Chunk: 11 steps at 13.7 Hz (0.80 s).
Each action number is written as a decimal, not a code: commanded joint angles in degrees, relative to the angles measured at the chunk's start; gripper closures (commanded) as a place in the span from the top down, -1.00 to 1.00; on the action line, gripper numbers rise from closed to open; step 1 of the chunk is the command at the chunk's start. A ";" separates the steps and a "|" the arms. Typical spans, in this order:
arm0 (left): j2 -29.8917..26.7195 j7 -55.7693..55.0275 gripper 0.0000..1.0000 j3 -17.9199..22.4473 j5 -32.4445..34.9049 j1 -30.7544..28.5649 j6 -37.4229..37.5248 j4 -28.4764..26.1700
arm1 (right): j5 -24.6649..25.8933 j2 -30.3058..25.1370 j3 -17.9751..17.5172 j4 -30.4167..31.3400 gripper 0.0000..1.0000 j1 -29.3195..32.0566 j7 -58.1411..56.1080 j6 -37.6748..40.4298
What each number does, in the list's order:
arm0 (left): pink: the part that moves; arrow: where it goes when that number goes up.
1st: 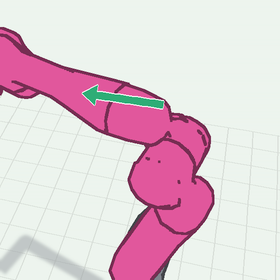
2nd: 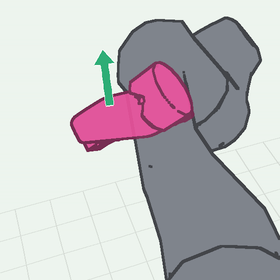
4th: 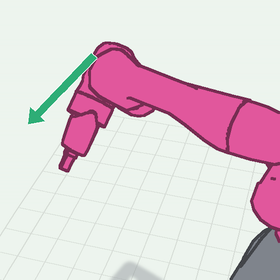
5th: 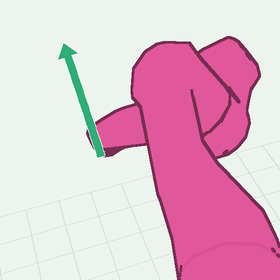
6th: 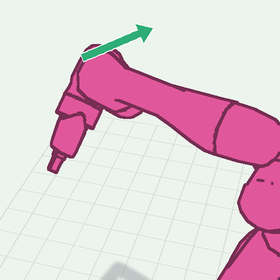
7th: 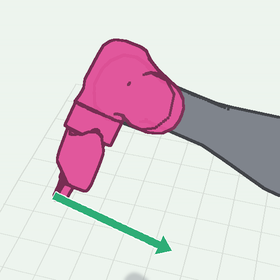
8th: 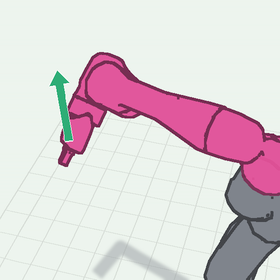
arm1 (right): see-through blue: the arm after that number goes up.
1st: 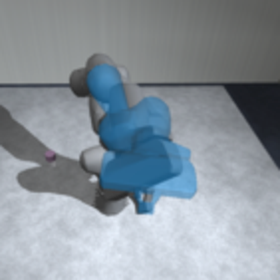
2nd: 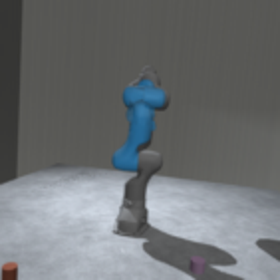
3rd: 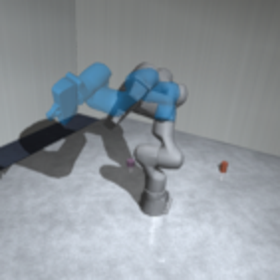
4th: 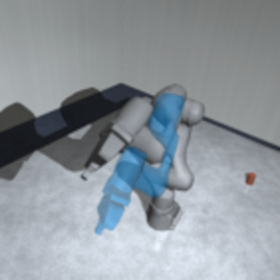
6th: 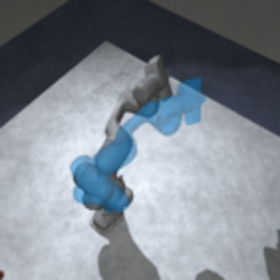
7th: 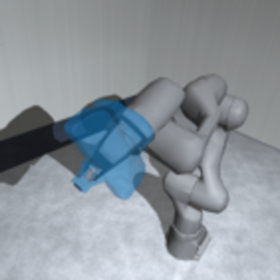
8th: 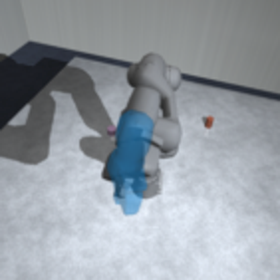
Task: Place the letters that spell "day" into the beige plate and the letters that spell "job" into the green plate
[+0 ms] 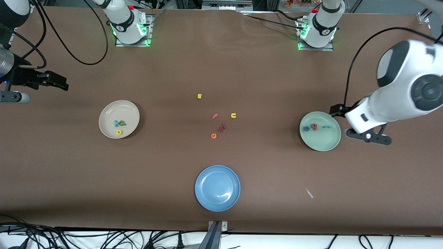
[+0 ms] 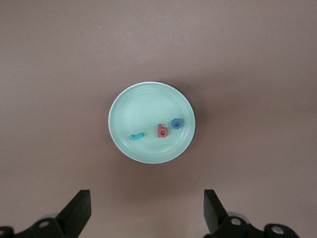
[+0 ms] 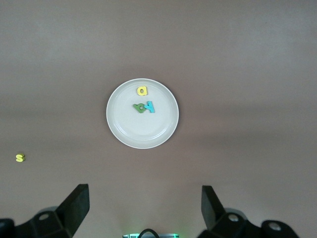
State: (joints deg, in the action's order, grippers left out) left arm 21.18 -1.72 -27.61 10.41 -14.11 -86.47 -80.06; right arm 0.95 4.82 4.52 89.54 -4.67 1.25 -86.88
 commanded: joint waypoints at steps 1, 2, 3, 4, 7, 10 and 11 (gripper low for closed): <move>0.10 1.36 1.00 0.01 -1.18 -0.48 5.07 7.19 | 0.19 -0.78 -0.22 0.55 1.00 0.19 -0.46 0.48; -1.04 1.36 1.00 0.45 -2.31 -0.66 5.08 8.07 | 0.19 -0.78 -0.22 0.55 1.00 0.10 -0.46 0.48; -3.31 1.45 1.00 1.50 -3.89 0.13 4.82 7.99 | 0.19 -0.78 -0.22 0.55 1.00 0.10 -0.46 0.48; -5.68 1.36 1.00 3.94 -5.04 1.53 4.55 7.30 | 0.19 -0.78 -0.13 0.55 1.00 0.10 -0.46 0.48; -10.97 1.36 1.00 15.71 -6.45 12.23 4.46 4.31 | 0.19 -0.78 -0.22 0.55 1.00 0.10 -0.46 0.48; -17.02 1.01 1.00 20.56 -8.38 15.68 -5.25 -6.81 | 0.19 -0.78 -0.13 0.55 1.00 0.10 -0.46 0.48; -18.70 1.10 1.00 21.88 -8.82 16.30 -6.68 -9.73 | 0.19 -0.78 -0.22 0.64 1.00 0.19 -0.46 0.48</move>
State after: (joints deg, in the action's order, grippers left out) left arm 8.41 -1.63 -9.32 3.87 0.73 -87.93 -79.93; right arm 0.95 4.82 4.52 89.56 -4.68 1.25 -86.86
